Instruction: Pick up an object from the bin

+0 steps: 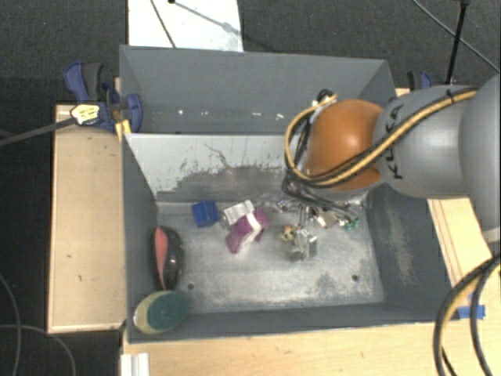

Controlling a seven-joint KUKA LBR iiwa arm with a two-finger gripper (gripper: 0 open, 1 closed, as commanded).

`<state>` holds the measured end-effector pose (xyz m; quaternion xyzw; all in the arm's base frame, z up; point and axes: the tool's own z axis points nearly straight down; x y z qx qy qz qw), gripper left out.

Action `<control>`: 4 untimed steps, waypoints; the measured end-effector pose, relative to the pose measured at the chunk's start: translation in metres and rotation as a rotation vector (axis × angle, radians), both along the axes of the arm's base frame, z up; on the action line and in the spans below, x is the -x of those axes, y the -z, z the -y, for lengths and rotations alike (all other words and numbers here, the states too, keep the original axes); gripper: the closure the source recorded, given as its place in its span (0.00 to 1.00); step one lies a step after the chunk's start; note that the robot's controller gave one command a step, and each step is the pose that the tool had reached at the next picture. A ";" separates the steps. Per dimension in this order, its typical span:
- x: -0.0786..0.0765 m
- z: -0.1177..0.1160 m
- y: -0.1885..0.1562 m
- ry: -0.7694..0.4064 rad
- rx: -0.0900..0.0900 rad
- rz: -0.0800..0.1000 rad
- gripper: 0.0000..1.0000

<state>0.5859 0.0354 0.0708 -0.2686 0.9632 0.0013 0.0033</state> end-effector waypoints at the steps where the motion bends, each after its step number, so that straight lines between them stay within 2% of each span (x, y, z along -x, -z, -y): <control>1: -0.007 0.049 0.000 0.188 0.003 0.001 0.00; 2: 0.004 0.024 0.000 0.219 0.001 -0.005 0.00; 3: 0.003 0.026 0.000 0.219 0.003 -0.004 1.00; 4: 0.025 0.028 -0.148 0.174 0.003 0.005 1.00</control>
Offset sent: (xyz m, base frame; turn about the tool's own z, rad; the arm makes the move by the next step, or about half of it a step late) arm 0.0055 -0.0480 -0.0008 0.1863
